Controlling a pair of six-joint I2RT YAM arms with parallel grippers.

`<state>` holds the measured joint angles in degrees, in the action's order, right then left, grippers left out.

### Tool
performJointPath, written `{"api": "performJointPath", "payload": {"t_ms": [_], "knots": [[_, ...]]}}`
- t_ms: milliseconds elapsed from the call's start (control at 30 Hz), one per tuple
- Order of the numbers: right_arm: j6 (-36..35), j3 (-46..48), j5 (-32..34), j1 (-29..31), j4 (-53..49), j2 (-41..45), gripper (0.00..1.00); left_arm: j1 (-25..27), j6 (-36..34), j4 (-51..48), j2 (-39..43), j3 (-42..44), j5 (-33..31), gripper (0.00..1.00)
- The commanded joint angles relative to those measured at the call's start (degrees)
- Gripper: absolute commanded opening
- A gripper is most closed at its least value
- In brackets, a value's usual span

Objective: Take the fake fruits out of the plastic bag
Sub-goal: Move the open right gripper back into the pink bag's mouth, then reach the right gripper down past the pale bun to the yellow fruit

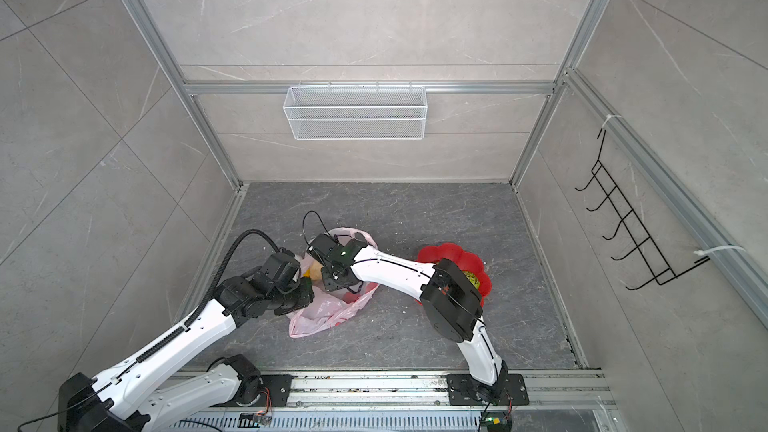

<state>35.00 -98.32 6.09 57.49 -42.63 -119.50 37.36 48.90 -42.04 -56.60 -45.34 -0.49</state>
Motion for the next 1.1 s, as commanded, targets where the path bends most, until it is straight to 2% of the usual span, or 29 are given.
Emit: {"api": "performJointPath", "payload": {"t_ms": [0,333,667,1067], "knots": [[0.78,-2.71,2.52,-0.37,-0.96,-1.90,0.46,-0.01,0.40,-1.27,1.13,-0.19,-0.02,0.00],[3.70,-2.52,9.17,-0.43,-1.43,-3.72,0.59,0.03,0.66,-1.54,1.69,0.07,0.52,0.00],[5.41,-0.68,10.24,-0.97,3.26,-4.66,0.79,0.02,0.75,-1.55,2.42,0.40,1.28,0.00],[6.84,-1.92,10.96,-2.33,5.63,-6.33,0.81,0.00,0.75,-1.28,3.42,1.39,2.62,0.00]]}}
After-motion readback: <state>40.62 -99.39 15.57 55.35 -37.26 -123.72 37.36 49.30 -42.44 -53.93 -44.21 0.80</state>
